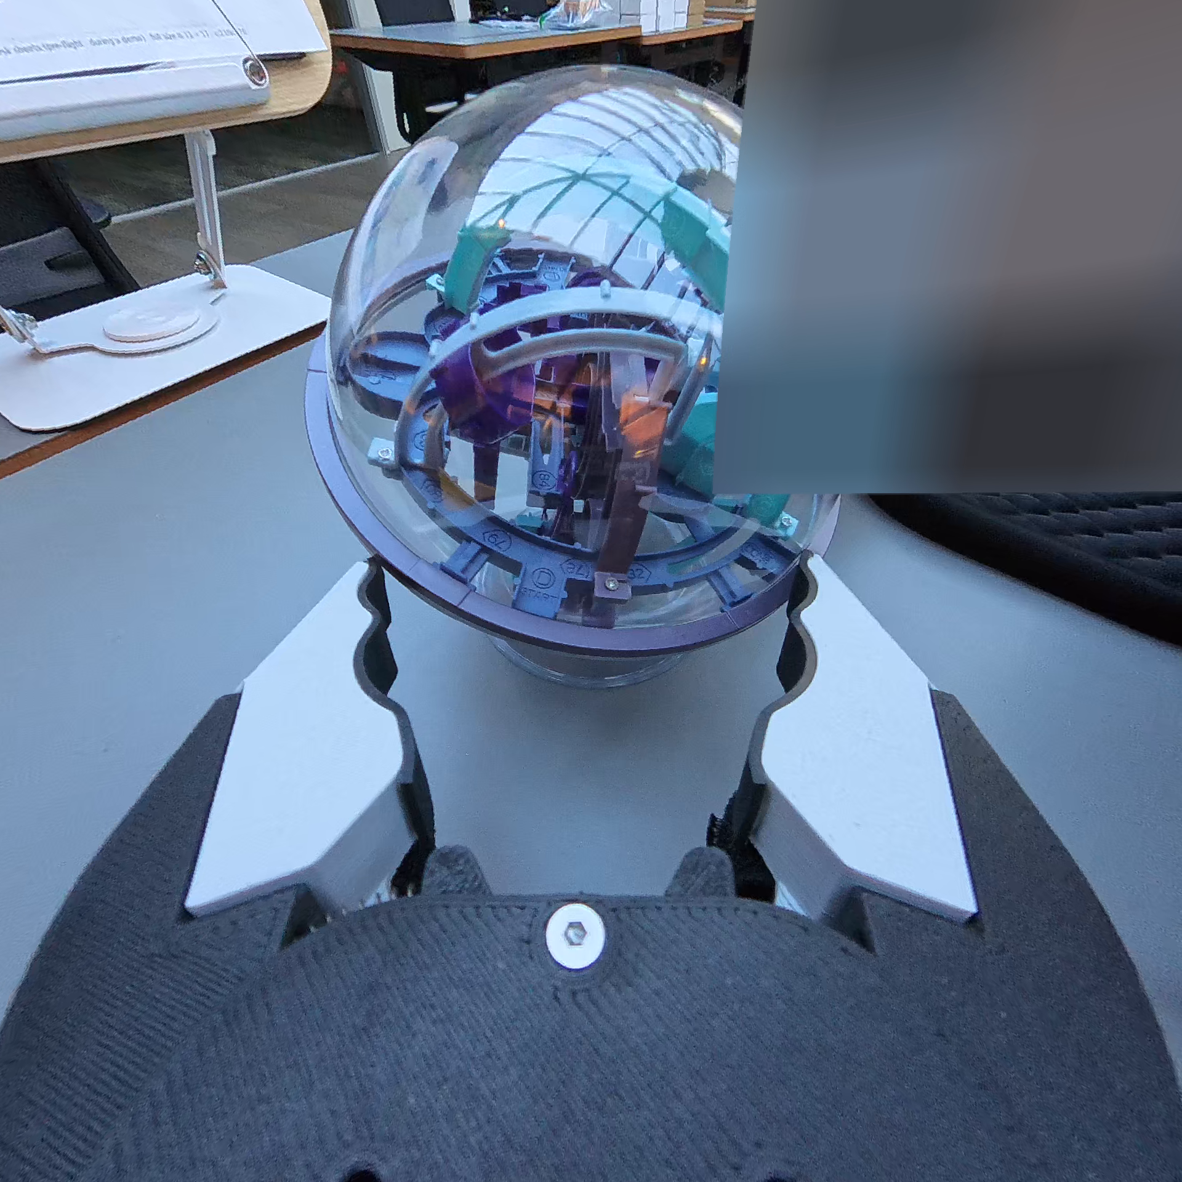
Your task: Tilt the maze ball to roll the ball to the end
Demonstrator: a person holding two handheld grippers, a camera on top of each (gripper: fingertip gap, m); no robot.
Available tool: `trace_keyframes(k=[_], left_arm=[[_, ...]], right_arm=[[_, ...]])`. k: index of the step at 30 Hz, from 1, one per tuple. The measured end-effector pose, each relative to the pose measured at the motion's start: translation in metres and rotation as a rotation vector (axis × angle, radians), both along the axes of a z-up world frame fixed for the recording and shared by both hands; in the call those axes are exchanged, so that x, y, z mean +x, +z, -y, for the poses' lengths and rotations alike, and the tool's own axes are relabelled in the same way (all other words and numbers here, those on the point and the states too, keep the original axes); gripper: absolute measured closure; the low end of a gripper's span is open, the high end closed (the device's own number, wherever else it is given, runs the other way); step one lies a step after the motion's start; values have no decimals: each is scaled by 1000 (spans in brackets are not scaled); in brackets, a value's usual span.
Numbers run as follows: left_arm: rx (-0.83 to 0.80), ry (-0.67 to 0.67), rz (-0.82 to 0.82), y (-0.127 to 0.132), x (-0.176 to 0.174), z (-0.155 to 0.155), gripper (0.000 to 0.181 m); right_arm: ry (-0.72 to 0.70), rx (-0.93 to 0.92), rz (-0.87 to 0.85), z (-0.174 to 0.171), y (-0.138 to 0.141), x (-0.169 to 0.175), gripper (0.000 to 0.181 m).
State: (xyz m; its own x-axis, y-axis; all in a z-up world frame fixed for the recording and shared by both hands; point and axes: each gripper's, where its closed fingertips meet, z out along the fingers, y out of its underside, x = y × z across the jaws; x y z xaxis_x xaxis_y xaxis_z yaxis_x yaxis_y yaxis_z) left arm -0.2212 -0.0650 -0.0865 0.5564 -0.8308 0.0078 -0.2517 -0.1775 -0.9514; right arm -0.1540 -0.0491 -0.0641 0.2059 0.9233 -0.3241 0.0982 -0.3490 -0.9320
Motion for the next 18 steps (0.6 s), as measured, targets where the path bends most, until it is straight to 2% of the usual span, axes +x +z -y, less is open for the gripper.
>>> trace_keyframes(k=[7, 12, 15, 18], left_arm=[[-12, 13, 27, -1, -2, 1, 60], [16, 23, 86, 20, -8, 1, 57], [119, -23, 5, 43, -13, -3, 48], [151, -160, -120, 59, -11, -5, 40]], right_arm=[[-14, 18, -1, -1, 3, -1, 55], [-40, 3, -1, -2, 4, -2, 51], [-90, -20, 18, -4, 3, -1, 44], [-171, -62, 34, -4, 4, 5, 40]])
